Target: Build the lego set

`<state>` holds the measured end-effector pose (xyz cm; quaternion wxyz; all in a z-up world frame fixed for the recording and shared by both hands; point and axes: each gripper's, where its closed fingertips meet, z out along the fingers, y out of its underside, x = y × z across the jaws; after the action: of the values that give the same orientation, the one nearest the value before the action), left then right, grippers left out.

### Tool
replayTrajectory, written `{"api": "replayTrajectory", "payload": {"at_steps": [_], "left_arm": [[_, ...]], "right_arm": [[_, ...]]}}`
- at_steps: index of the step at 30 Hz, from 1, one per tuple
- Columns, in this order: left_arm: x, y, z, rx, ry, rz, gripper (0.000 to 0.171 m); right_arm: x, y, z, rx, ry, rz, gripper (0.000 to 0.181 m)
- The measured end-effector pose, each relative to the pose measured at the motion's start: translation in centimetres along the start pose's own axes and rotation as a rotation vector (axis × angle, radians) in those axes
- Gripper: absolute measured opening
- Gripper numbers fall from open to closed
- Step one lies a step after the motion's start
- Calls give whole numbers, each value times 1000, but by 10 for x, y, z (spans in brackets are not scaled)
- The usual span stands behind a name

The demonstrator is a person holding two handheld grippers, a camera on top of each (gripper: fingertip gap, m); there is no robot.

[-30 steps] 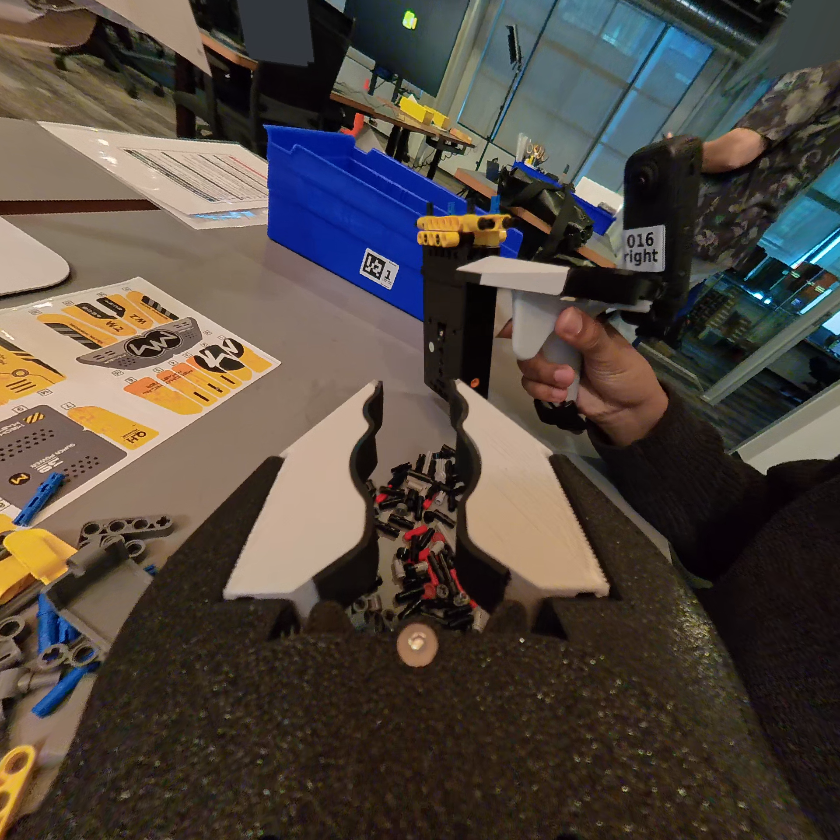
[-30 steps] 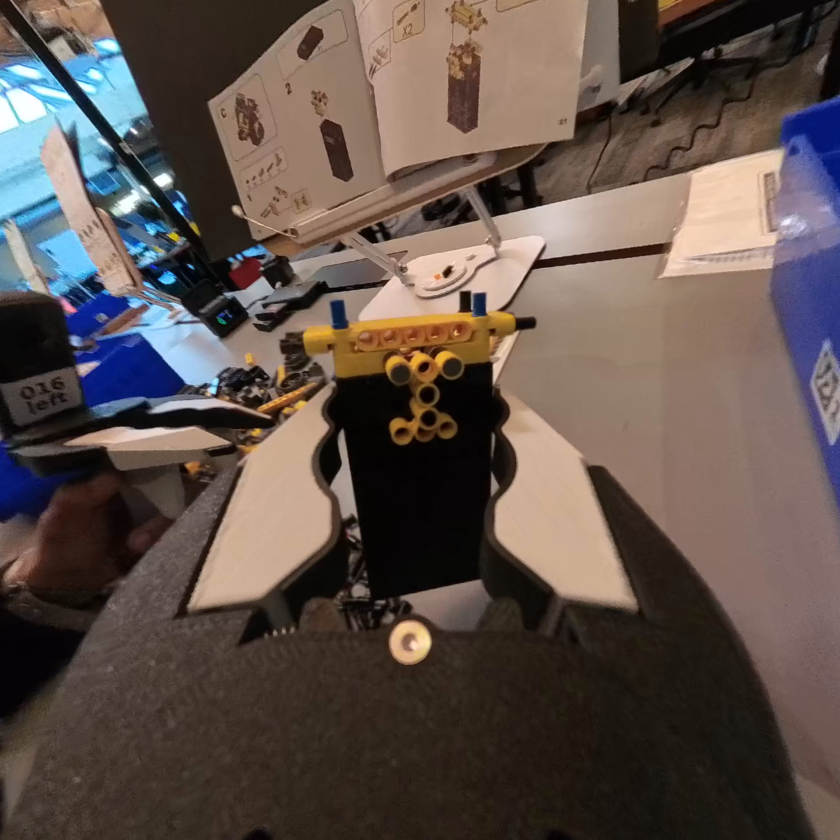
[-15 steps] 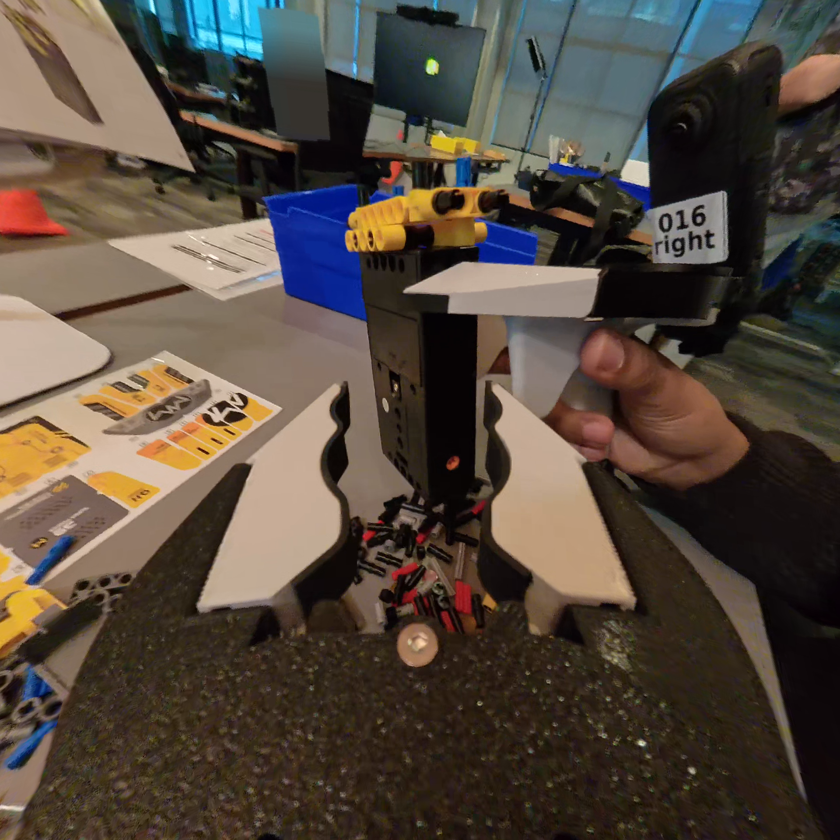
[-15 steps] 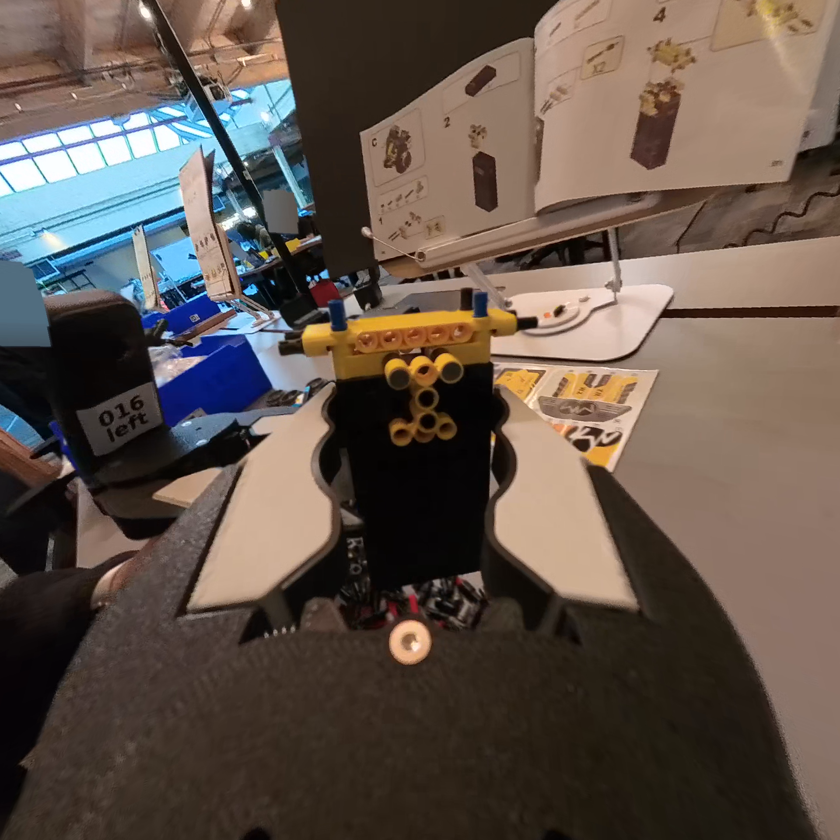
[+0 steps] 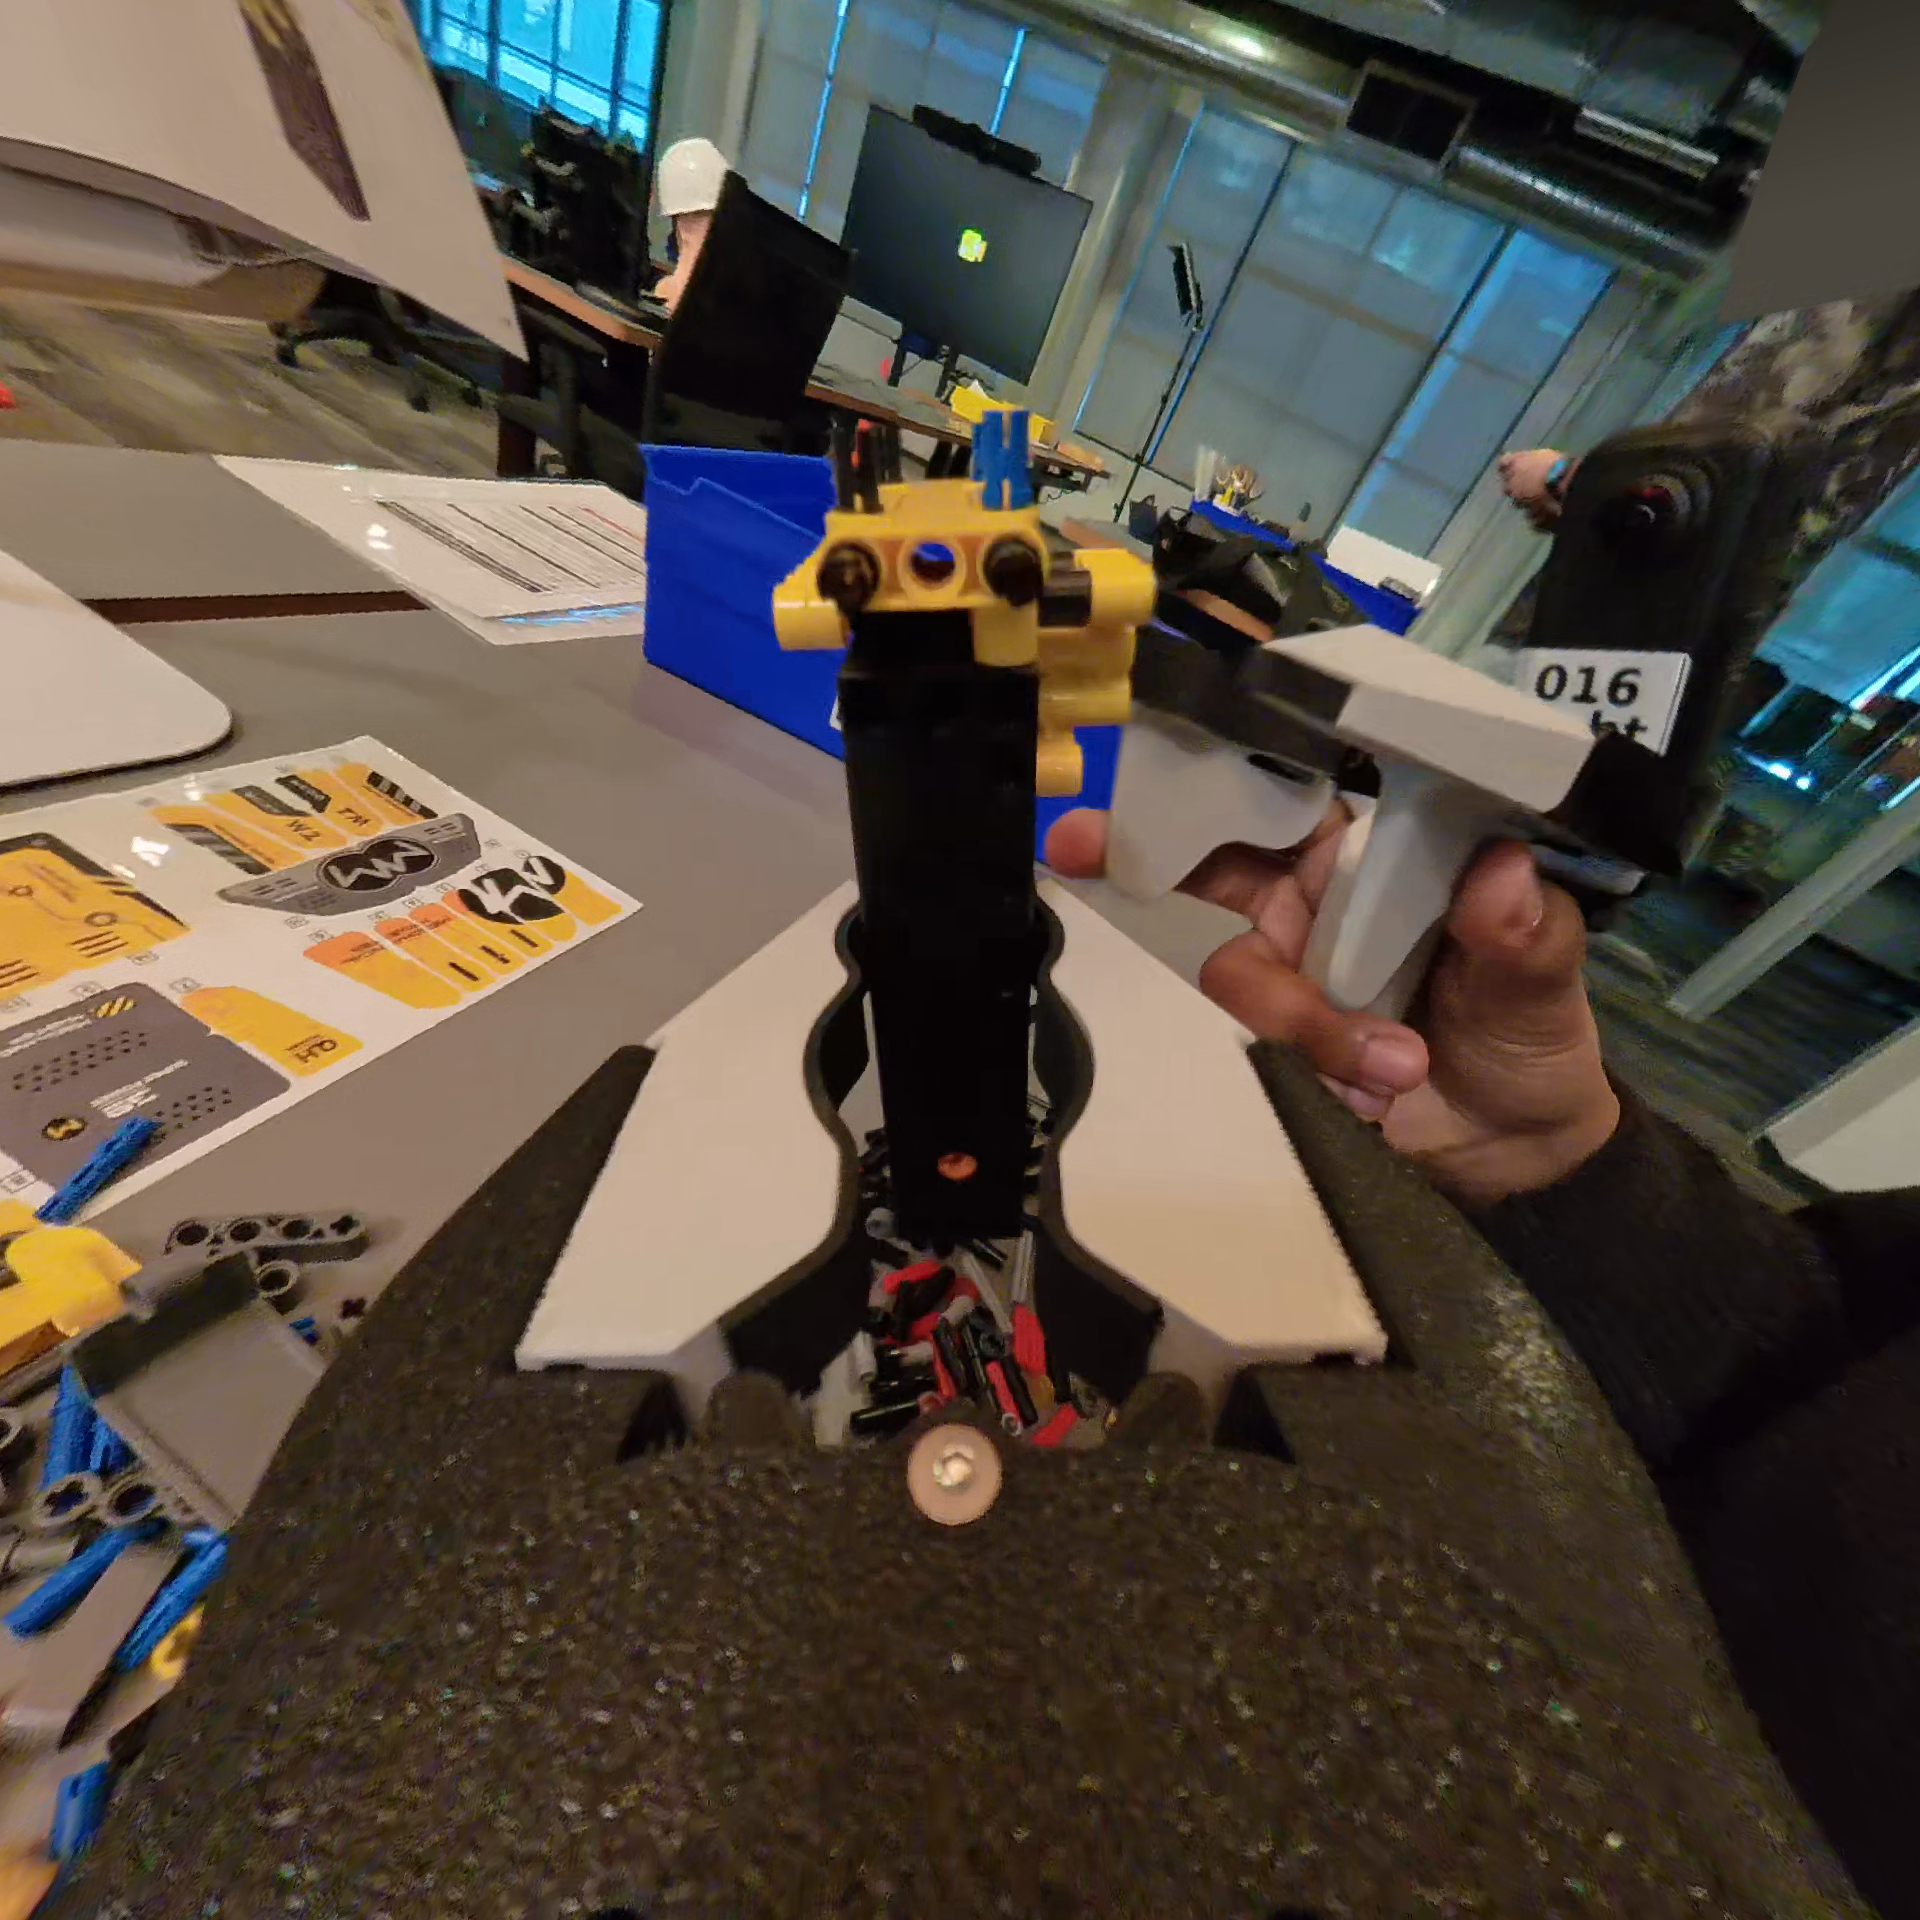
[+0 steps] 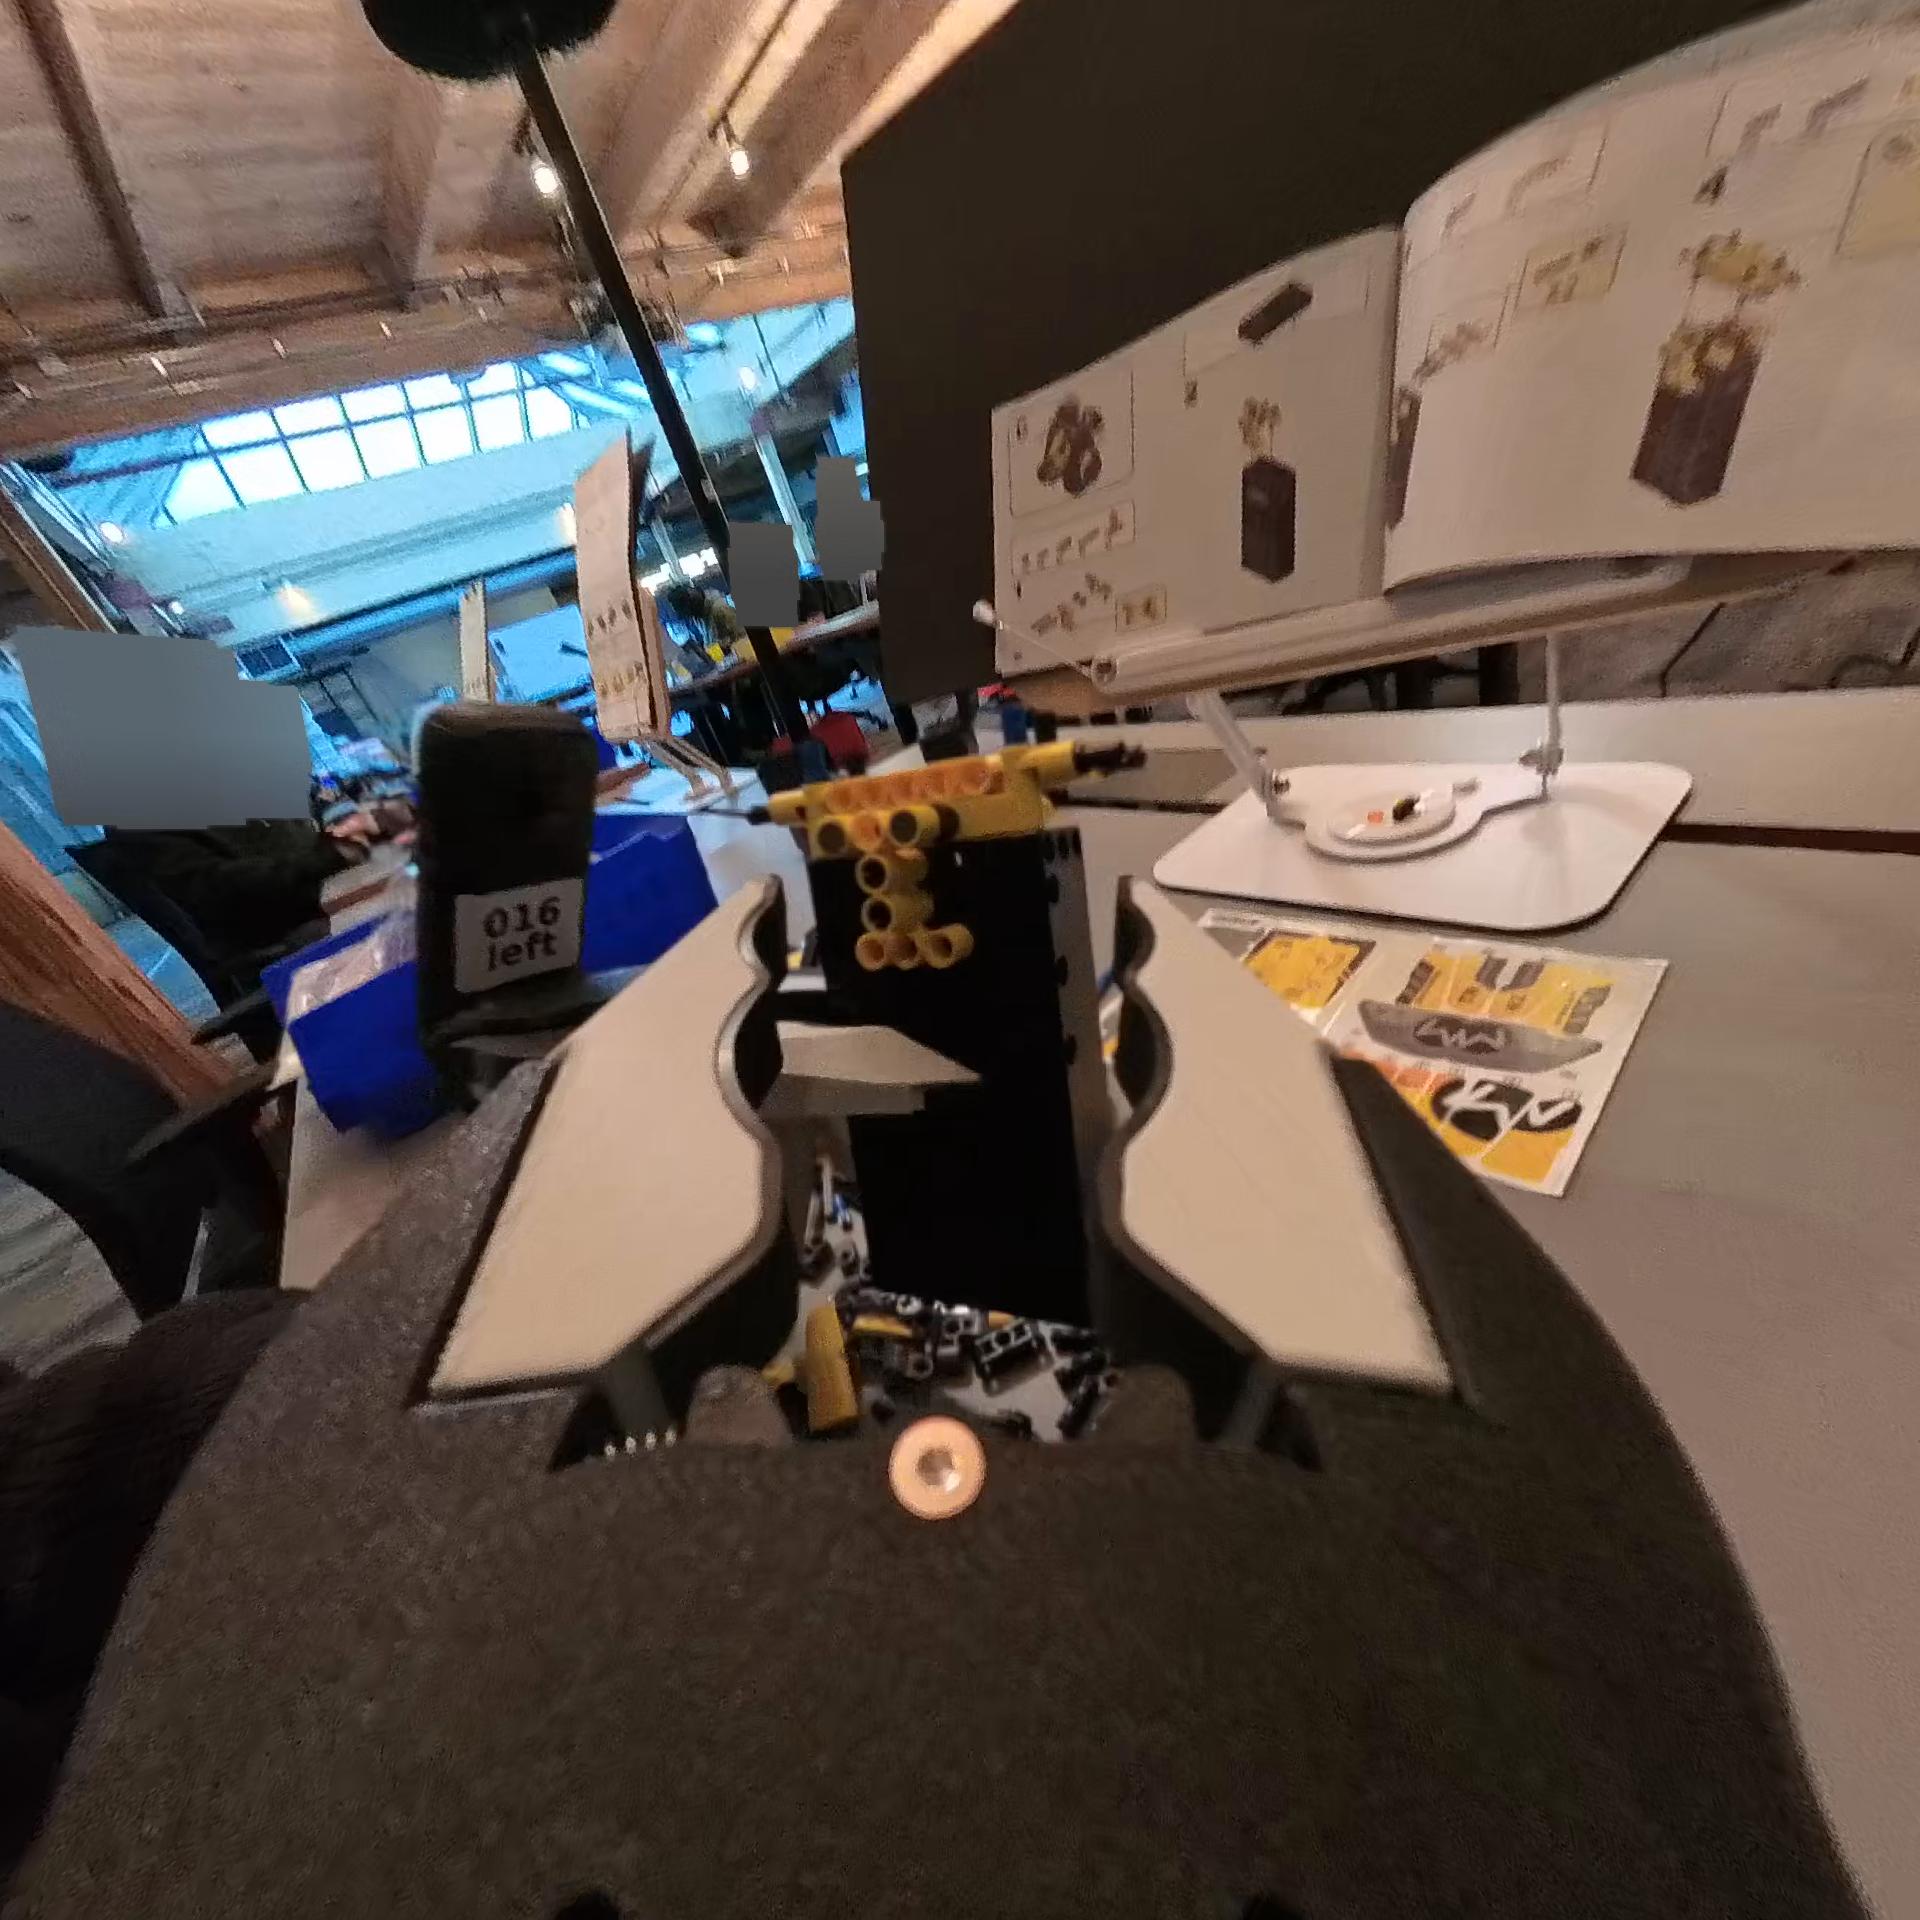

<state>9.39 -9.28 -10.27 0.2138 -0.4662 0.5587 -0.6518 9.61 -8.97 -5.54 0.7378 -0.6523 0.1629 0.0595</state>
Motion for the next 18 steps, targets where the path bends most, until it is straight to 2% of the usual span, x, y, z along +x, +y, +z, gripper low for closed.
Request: {"api": "replayTrajectory", "payload": {"at_steps": [4,8,11,14,16,18], "left_arm": [[-9,1,-1,-7,-60,10,25],[-11,-2,-1,-5,-137,102,25],[-8,-2,-1,-8,-161,158,25],[-4,2,3,-33,-170,206,25],[-1,1,4,-27,-174,224,25],[-1,1,4,-26,-166,221,25]], "right_arm": [[7,-4,-5,16,57,-67,57],[-2,-2,-4,21,103,-249,34],[-6,4,0,0,135,-327,30],[-7,6,2,-5,142,-315,30],[-1,3,0,9,174,-295,13],[-2,3,0,-2,146,-275,10]]}}
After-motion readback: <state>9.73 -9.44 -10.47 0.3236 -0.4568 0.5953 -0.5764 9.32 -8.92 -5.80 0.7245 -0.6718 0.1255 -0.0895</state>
